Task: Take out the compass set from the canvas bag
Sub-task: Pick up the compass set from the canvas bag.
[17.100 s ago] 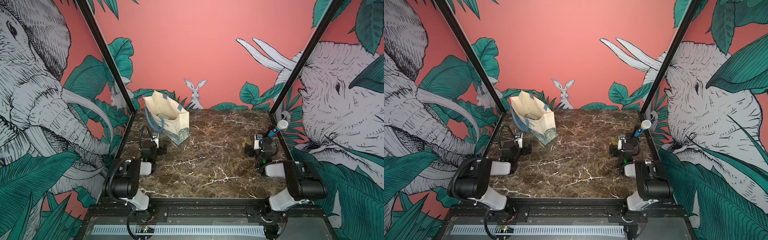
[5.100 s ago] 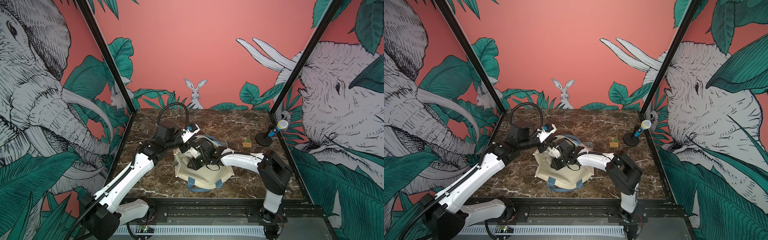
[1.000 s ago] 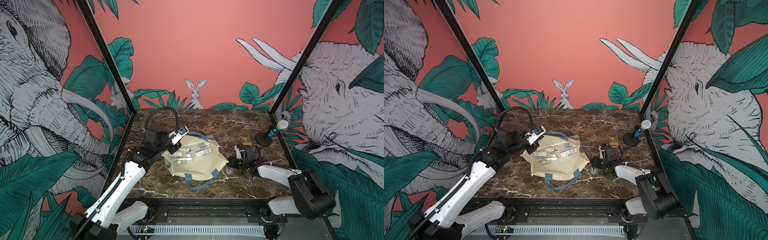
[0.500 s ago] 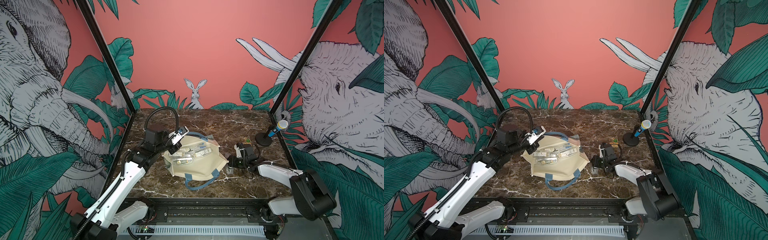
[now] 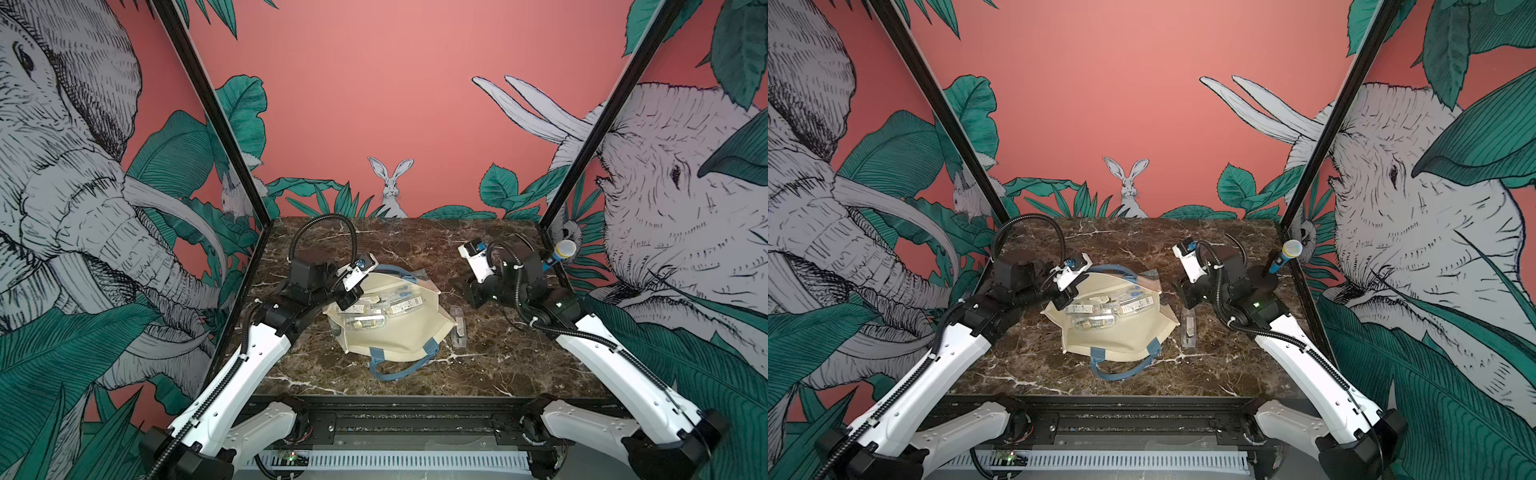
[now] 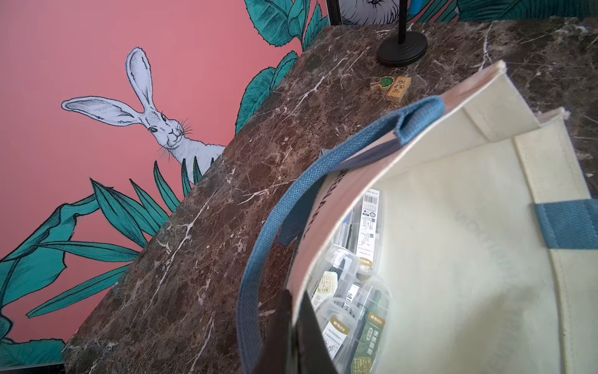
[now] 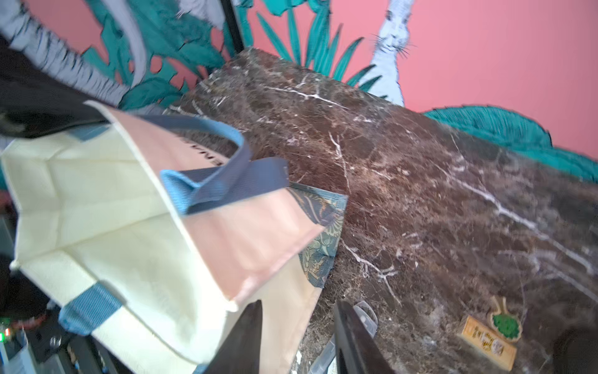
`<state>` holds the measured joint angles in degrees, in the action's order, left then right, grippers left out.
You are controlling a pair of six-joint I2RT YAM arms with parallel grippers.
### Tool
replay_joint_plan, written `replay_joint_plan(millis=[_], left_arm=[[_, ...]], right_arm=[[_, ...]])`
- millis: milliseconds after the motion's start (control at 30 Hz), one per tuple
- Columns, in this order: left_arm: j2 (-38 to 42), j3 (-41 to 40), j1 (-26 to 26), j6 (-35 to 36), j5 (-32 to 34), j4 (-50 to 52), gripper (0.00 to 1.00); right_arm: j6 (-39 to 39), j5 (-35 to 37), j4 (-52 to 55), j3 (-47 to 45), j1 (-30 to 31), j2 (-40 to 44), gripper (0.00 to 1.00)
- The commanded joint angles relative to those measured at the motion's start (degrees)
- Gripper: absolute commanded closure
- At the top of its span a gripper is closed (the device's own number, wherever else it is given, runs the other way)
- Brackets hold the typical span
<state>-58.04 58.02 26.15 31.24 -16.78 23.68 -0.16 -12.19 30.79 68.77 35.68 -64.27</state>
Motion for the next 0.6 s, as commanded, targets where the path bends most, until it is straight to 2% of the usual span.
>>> replay_joint_plan(millis=[0,167,333,400,567], left_arm=[[1.97,2.18,-0.14,-0.12,-1.86,-1.03,1.0],[1.98,3.0,-0.13,-0.01,-2.01,-0.06,1.0],[2.27,2.65,-0.09,0.06,-2.21,0.47,1.0],[2.47,2.47,-0.13,0.02,-2.36,0.54,1.0],[2.46,2.94,-0.01,-0.13,-2.89,1.74,1.0]], right_arm=[[-11.17,1.23,4.82,4.68,4.1,-4.35,0.57],[-15.75,-0.71,4.37,9.98,7.73,-11.15,0.5],[-16.71,-3.33,1.13,9.9,7.85,-15.48,0.52],[-16.37,-3.11,0.09,9.84,7.82,-16.98,0.57],[-15.09,-3.03,-1.17,10.35,7.82,-17.87,0.79]])
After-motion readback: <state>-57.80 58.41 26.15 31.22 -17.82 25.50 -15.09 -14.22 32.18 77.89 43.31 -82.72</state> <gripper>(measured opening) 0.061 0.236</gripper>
